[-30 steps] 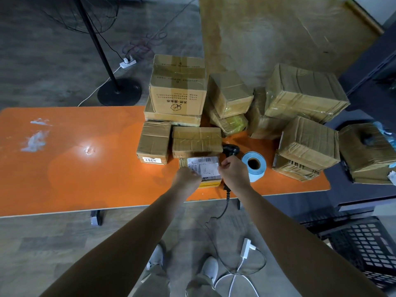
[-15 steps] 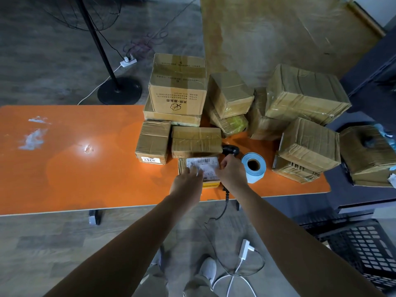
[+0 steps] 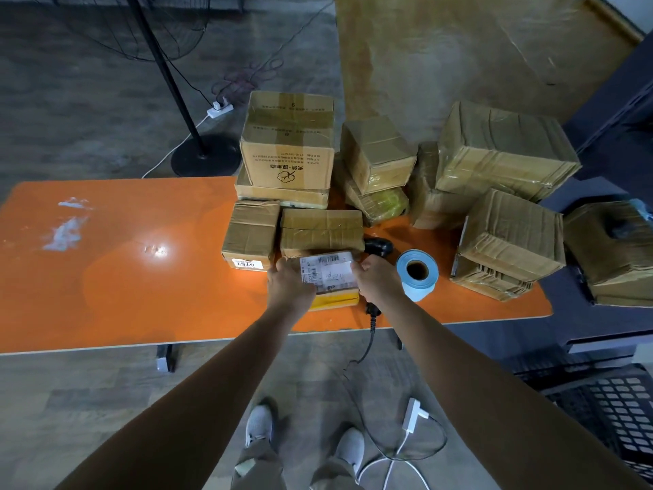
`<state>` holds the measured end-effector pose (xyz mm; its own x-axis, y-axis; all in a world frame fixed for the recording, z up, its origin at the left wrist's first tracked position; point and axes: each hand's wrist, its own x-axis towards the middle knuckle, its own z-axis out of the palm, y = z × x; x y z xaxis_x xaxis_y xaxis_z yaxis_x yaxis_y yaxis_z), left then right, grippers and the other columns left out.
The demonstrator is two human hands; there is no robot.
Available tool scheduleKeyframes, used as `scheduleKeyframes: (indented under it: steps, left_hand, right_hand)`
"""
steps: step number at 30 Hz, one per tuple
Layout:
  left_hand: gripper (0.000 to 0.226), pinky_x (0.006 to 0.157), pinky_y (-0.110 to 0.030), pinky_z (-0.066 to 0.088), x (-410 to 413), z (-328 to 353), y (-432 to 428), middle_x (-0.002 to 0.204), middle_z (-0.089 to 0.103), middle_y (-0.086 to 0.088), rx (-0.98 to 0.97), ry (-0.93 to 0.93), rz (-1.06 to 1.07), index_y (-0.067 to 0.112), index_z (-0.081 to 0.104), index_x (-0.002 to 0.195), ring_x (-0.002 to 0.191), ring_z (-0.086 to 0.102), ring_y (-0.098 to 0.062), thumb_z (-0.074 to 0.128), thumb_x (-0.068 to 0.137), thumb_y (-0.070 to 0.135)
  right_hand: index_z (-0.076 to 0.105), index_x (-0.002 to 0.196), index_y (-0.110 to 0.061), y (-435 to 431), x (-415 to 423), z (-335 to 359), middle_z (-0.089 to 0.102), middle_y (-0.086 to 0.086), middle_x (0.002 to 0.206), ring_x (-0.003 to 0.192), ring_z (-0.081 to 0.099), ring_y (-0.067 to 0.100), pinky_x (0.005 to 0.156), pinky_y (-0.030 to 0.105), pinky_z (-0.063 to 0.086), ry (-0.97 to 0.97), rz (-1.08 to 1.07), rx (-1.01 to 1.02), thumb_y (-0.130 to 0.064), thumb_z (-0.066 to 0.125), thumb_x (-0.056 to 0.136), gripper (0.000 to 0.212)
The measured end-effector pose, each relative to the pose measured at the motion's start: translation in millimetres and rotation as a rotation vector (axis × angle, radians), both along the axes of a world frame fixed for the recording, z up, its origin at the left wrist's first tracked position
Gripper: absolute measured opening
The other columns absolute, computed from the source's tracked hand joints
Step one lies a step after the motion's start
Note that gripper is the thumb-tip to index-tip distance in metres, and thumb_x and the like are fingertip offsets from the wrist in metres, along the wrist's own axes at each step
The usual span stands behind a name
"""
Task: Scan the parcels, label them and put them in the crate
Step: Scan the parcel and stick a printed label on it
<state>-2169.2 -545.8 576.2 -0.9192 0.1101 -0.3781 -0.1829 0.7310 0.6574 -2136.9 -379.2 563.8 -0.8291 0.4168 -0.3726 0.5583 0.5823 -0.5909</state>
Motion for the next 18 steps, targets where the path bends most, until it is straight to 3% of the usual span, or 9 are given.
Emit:
scheduleKeyframes:
  steps: [3, 6, 8, 12, 18]
  left_hand:
    - [0.054, 0.093, -0.049, 0.049, 4.2, 3.9, -5.1, 0.120, 0.058, -0.011, 0.062, 0.010, 0.002, 0.012, 0.052, 0.127, 0.113, 0.053, -0.030, 0.069, 0.076, 0.017]
    - [0.058, 0.090, -0.050, 0.050, 13.6, 15.8, -9.6, 0.112, 0.062, -0.009, 0.136, 0.039, 0.032, 0.014, 0.055, 0.123, 0.109, 0.056, -0.028, 0.074, 0.069, 0.022]
    - [0.066, 0.089, -0.049, 0.052, 18.3, 27.5, -10.9, 0.113, 0.058, -0.010, 0.192, 0.050, 0.055, 0.014, 0.055, 0.124, 0.108, 0.056, -0.028, 0.076, 0.063, 0.028]
    - [0.080, 0.096, -0.041, 0.048, 22.2, 54.0, -12.9, 0.115, 0.041, -0.003, 0.196, 0.137, -0.017, 0.019, 0.047, 0.133, 0.115, 0.045, -0.025, 0.085, 0.063, 0.028]
    - [0.089, 0.095, -0.035, 0.046, 21.7, 88.5, -16.9, 0.120, 0.036, -0.006, 0.186, 0.212, -0.158, 0.019, 0.041, 0.136, 0.118, 0.044, -0.027, 0.087, 0.060, 0.019]
  right_hand:
    - [0.053, 0.088, -0.016, -0.3, 3.7, 3.5, 0.061, 0.005, 0.082, 0.081, 0.061, 0.026, 0.075, 0.043, 0.051, 0.077, -0.038, -0.087, -0.044, 0.041, 0.100, 0.033]
    - [0.052, 0.096, -0.015, 0.7, 6.3, 12.9, 0.058, 0.003, 0.083, 0.080, 0.056, 0.023, 0.066, 0.036, 0.042, 0.105, -0.071, -0.167, -0.048, 0.039, 0.099, 0.035]
    - [0.050, 0.100, -0.017, 2.0, 9.3, 22.4, 0.055, 0.001, 0.082, 0.080, 0.056, 0.021, 0.063, 0.034, 0.041, 0.135, -0.109, -0.281, -0.051, 0.041, 0.098, 0.036]
    - [0.052, 0.094, -0.014, 3.9, 26.3, 42.7, 0.054, 0.002, 0.081, 0.077, 0.057, 0.020, 0.072, 0.038, 0.047, 0.224, -0.084, -0.448, -0.050, 0.062, 0.086, 0.038]
    - [0.047, 0.125, -0.026, -5.8, 66.8, 77.2, 0.058, -0.011, 0.113, 0.101, 0.058, 0.002, 0.076, 0.018, 0.046, 0.346, -0.137, -0.356, -0.041, 0.082, 0.072, 0.065]
